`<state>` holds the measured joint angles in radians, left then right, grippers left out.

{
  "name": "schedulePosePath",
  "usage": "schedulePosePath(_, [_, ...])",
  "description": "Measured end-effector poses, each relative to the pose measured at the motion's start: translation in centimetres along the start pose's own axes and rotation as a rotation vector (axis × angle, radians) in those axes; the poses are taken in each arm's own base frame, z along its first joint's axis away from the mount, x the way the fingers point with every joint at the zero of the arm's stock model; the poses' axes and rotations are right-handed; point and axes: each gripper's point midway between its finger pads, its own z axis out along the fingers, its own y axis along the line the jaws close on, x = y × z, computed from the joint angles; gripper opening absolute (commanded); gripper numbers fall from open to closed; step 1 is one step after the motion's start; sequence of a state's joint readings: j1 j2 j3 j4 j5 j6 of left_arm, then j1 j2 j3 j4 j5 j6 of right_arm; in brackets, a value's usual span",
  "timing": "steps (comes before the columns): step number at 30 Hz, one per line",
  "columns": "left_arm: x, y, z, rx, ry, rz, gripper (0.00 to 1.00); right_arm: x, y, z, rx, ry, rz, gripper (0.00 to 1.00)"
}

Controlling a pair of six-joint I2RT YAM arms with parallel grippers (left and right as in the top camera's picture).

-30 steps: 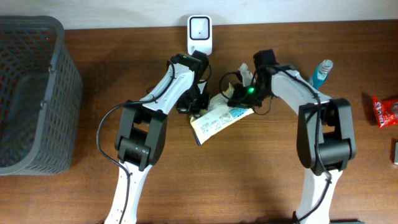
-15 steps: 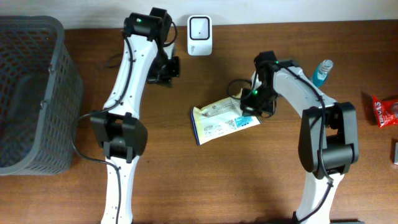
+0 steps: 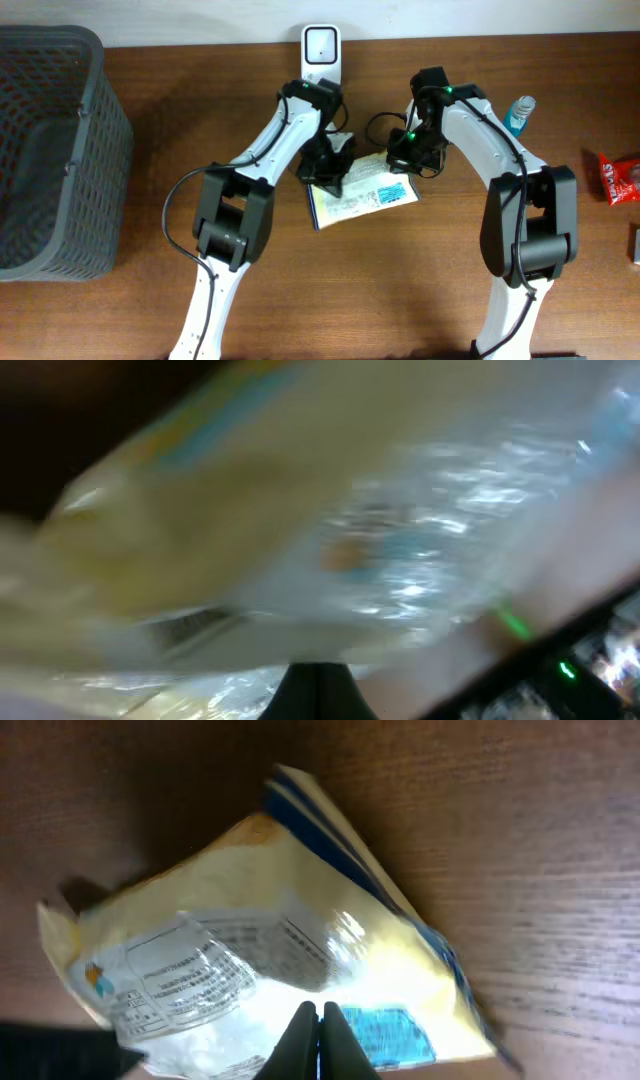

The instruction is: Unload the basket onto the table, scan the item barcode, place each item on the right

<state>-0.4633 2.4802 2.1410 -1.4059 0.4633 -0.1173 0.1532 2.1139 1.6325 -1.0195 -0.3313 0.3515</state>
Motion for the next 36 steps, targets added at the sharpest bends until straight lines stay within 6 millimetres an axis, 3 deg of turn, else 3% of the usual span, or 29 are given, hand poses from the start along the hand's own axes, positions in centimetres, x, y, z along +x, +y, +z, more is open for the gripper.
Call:
schedulePosePath(3, [-0.3, 3.5, 0.0, -0.108, -0.013, -0.088, 0.0, 0.0, -0.5, 0.6, 0.013, -0.005, -0.009, 0.04])
schedulePosePath(5, [-0.4, 6.9, -0.7, -0.241, -0.036, -0.164, 0.0, 0.6, -1.4, 1.5, 0.045, 0.014, -0.002, 0.04])
schedulePosePath(11, [-0.3, 12.1, -3.7, -0.428, -0.078, -0.284, 0.0, 1.0, -2.5, 1.6, 0.101, 0.03, 0.012, 0.04])
schedulePosePath(13, [-0.1, 12.6, -5.4, -0.447, -0.081, -0.315, 0.0, 1.2, -2.9, 0.6, 0.144, 0.046, 0.014, 0.04])
schedulePosePath(15, [-0.7, 12.7, -8.4, -0.441, -0.138, -0.337, 0.0, 0.2, -2.0, -1.6, 0.154, 0.029, 0.001, 0.04])
schedulePosePath(18, [-1.7, 10.9, -12.1, -0.338, -0.227, -0.318, 0.0, -1.0, -0.6, -5.0, 0.155, -0.012, -0.043, 0.04])
schedulePosePath(20, [-2.3, 8.9, -13.1, -0.22, -0.258, -0.259, 0.0, -1.5, 0.6, -6.2, 0.115, -0.029, -0.091, 0.04])
schedulePosePath(24, [-2.3, 4.5, -11.6, -0.015, -0.209, -0.128, 0.0, -0.9, 2.1, -5.7, 0.022, 0.003, -0.156, 0.04])
schedulePosePath(29, [-1.6, 0.9, -6.1, 0.062, -0.095, -0.038, 0.0, 0.2, 2.2, -1.9, -0.077, 0.051, -0.161, 0.04])
schedulePosePath(32, [-1.3, 0.6, -2.9, 0.071, -0.047, -0.027, 0.0, 0.9, 1.4, 0.7, -0.095, 0.065, -0.151, 0.04])
schedulePosePath(36, [-1.6, 2.6, 0.1, 0.059, -0.042, -0.062, 0.0, 1.2, 0.6, 2.8, -0.112, 0.049, -0.127, 0.04])
